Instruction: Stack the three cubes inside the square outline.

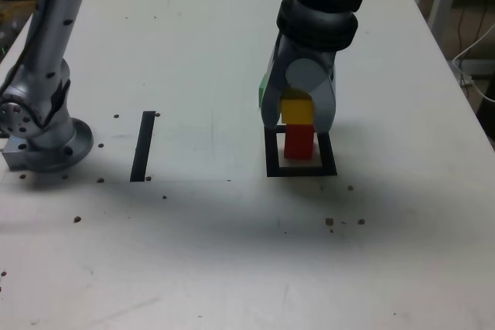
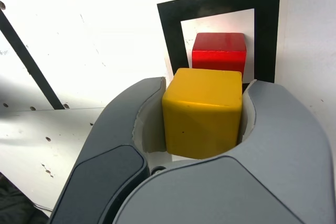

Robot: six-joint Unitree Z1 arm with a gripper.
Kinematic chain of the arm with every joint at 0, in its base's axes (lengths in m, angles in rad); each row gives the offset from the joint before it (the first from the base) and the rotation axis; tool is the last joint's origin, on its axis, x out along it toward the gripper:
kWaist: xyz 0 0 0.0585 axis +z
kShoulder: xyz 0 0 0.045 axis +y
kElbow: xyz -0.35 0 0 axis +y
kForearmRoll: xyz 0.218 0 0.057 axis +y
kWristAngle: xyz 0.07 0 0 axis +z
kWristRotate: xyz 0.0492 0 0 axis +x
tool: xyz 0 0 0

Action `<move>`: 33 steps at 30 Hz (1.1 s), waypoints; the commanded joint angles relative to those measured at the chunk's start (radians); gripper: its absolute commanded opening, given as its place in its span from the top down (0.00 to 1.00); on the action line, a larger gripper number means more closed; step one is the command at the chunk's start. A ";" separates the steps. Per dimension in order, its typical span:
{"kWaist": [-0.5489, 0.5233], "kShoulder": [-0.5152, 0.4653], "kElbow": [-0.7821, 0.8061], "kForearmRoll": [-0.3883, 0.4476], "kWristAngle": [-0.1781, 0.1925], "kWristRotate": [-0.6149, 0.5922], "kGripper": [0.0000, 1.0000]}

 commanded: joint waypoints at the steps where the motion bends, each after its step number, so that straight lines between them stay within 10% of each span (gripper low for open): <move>1: -0.001 0.012 -0.009 -0.001 -0.004 0.007 0.72; 33: -0.001 0.080 -0.027 -0.007 -0.013 0.034 0.70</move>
